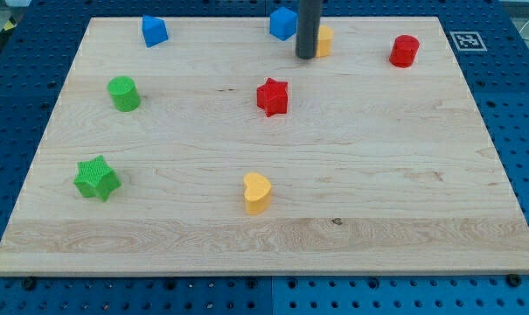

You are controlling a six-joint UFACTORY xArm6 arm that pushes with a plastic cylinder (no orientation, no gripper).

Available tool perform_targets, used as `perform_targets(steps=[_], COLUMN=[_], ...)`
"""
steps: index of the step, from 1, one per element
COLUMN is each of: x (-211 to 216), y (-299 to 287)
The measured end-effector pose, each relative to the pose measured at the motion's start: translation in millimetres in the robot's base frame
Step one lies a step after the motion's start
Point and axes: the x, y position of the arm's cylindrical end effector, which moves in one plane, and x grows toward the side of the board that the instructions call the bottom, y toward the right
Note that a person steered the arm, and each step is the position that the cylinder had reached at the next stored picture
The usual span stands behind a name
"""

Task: Push yellow hexagon to top right

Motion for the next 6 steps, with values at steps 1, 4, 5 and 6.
perform_targets(steps=[1,4,5,6], x=[-1.3,18.6,4.5,-9.5], y=[41.5,22.0,6.6,2.8])
